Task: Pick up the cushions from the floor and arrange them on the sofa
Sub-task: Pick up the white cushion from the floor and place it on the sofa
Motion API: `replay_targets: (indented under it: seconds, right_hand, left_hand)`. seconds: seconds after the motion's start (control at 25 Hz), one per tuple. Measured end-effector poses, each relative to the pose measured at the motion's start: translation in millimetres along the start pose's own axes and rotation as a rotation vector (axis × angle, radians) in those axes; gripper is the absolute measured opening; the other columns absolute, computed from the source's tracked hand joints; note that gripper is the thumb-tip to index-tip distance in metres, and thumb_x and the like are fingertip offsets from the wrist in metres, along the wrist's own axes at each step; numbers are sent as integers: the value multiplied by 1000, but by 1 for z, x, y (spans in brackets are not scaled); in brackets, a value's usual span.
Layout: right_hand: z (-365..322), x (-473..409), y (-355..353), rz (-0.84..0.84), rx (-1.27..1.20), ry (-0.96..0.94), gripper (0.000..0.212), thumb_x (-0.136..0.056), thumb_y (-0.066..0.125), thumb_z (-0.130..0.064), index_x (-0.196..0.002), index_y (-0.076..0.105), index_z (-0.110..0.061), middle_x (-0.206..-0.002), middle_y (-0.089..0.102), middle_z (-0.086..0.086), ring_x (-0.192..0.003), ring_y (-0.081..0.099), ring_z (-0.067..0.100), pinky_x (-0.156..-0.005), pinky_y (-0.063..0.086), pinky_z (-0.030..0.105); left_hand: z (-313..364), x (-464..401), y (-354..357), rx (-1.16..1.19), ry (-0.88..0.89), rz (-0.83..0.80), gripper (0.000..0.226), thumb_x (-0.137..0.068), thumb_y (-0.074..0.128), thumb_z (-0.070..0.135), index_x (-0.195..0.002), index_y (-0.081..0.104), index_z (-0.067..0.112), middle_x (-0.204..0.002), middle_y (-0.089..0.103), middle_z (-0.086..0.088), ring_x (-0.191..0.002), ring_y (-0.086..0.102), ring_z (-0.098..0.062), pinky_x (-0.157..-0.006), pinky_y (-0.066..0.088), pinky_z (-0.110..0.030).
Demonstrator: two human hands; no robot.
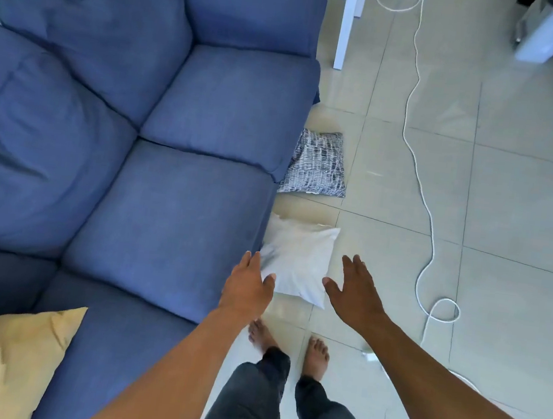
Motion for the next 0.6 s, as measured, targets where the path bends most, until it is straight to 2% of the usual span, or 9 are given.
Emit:
replay_targets:
  seconds: [0.32, 0.44, 0.6]
  right_hand:
    - [19, -113, 11, -24, -108, 151, 80, -105, 49, -49, -166, 16, -9, -175, 11, 13, -161, 11, 28, -126, 15, 40]
    - [39, -159, 34, -49, -151, 221, 80, -105, 51, -47, -165, 18, -8, -175, 15, 12, -161, 15, 29, -126, 16, 40]
    - [79, -247, 96, -104, -199, 283, 78, -104, 55, -44, -163, 24, -5, -172, 26, 14, -158, 24, 28, -125, 20, 37]
  left_hand:
    - [-6, -135, 24, -38, -30, -103, 68, -108, 45, 40, -165, 24, 9, -175, 20, -12, -160, 23, -30, -125, 29, -49]
    - [-19, -181, 50, -4, -90, -137, 66, -107, 46, 39, -163, 28, 9, -173, 28, -12, -158, 28, -30, -123, 30, -48]
    - [-47, -265, 113, 20, -162, -154, 57, -105, 49, 35, -154, 42, 6, -161, 46, -16, -147, 44, -35, -115, 38, -47]
Point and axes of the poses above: each hand's wrist, its own x-axis away from the middle knuckle, its own y-axis out of the palm, z = x × y, the point moved 6 cm from there along -x, towards the middle knuckle
